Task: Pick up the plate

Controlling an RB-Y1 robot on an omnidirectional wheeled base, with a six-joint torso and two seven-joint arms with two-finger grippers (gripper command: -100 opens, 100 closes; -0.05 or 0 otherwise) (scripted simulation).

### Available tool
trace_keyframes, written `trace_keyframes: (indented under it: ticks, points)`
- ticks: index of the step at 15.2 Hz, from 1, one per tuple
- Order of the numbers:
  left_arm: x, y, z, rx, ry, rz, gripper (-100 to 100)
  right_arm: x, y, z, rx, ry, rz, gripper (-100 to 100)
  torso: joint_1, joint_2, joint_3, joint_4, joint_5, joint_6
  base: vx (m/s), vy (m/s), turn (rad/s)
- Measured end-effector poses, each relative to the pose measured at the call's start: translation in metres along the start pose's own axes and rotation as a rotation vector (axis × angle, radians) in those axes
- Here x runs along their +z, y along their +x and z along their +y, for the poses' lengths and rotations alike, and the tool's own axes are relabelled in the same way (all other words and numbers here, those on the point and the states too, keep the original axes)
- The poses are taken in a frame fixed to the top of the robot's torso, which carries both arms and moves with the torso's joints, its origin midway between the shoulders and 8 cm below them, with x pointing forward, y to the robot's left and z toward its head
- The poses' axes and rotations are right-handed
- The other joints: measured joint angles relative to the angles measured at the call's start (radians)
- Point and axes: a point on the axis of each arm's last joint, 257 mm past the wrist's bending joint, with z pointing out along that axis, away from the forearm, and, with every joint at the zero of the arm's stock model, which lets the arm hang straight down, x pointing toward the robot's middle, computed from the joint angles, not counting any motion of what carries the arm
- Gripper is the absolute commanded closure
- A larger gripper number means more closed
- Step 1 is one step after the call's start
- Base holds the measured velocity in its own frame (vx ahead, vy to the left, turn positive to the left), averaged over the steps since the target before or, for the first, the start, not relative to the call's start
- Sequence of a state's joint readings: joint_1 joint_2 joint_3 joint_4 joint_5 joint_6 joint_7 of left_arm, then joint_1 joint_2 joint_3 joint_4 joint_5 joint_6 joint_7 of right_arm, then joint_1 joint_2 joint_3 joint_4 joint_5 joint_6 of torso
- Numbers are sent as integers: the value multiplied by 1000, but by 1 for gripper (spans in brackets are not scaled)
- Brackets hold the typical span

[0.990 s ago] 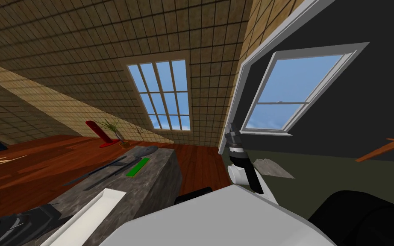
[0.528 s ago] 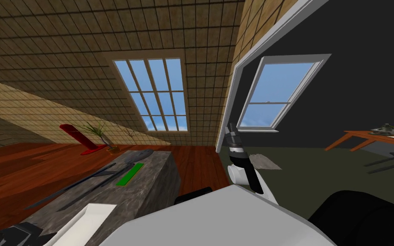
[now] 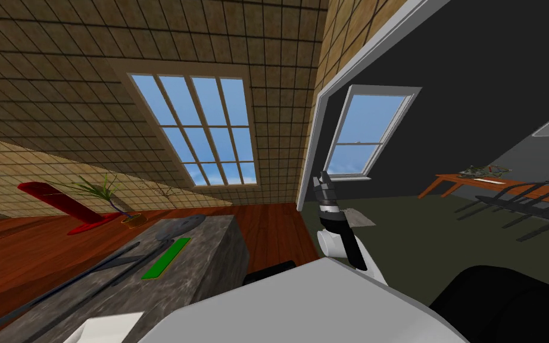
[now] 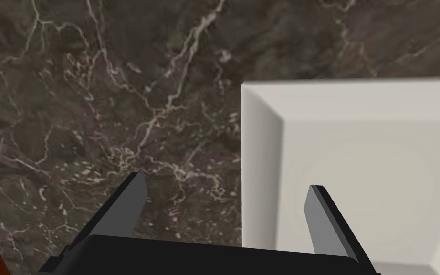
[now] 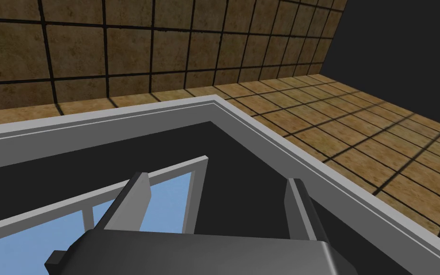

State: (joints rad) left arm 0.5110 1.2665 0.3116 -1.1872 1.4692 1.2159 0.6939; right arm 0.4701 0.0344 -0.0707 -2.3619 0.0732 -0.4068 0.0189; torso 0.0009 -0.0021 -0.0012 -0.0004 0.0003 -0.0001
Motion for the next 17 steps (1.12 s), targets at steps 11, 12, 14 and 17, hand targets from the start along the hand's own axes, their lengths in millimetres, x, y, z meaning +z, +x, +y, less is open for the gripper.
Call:
trace_keyframes:
  ticks: [11, 12, 14, 17]
  points:
    - [10, -45, 27, -126, -129, -77, -100, 0, 0, 0, 0, 0, 0, 0, -2, 0, 0, 0, 0, 0, 10, 17, -70]
    - [11, -46, 27, -126, -128, -77, 100, 0, 0, 0, 0, 0, 0, 0, -2, 0, 0, 0, 0, 0, 0, 0, 0]
    - [11, -46, 27, -125, -127, -76, 100, 0, 0, 0, 0, 0, 0, 0, -3, 1, 0, 0, -1, -1, 0, 0, 0]
    - [11, -46, 27, -125, -127, -76, 100, 0, 0, 0, 0, 0, 0, 0, -3, 1, 1, 0, -1, -1, -4, -1, 15]
